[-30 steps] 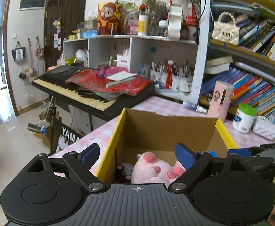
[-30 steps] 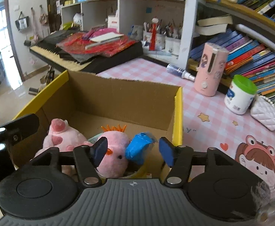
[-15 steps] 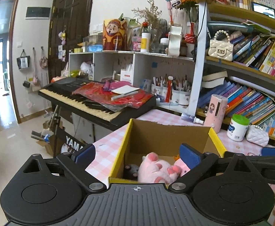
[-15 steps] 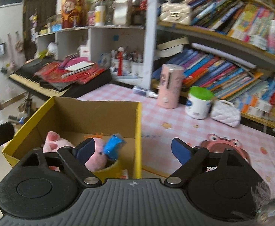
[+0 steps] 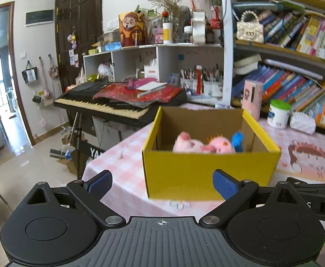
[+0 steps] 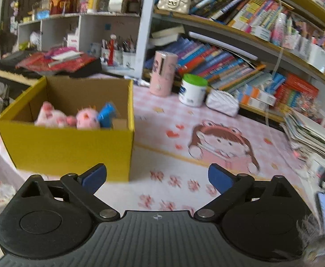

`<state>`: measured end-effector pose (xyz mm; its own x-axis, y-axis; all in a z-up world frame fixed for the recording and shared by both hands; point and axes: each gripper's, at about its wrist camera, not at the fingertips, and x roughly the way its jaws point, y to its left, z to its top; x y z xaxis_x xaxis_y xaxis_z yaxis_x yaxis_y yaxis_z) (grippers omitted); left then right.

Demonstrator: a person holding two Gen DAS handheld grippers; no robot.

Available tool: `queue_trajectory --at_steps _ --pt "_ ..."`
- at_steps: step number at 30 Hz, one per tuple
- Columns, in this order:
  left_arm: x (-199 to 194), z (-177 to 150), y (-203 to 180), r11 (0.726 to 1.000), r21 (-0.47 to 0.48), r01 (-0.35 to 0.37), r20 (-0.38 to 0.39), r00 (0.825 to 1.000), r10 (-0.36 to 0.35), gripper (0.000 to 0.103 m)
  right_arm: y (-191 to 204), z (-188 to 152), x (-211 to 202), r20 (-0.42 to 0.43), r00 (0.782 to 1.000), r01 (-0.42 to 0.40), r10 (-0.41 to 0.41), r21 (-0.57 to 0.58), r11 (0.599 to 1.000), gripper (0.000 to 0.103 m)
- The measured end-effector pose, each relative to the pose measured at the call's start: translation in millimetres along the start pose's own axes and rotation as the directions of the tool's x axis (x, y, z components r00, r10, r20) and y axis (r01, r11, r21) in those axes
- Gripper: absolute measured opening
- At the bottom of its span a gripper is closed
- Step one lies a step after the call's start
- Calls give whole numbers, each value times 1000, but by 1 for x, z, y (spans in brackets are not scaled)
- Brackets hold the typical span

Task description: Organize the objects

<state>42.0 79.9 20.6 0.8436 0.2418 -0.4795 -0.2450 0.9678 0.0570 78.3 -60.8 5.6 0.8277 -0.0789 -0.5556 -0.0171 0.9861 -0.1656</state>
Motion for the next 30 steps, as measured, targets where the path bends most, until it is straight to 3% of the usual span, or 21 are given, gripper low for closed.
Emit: queue_trajectory --at_steps 8,16,30 --pt "-30 -22 -17 995 93 33 -1 999 -33 100 -4 -35 -33 -31 997 70 -70 13 997 103" --pt "-50 -36 -24 990 114 78 -9 997 -78 100 -19 -63 -55 -75 989 134 -131 42 990 103" --pt "-52 -34 -35 986 131 107 -12 994 -106 100 -35 -70 -62 -95 977 197 -191 61 978 103"
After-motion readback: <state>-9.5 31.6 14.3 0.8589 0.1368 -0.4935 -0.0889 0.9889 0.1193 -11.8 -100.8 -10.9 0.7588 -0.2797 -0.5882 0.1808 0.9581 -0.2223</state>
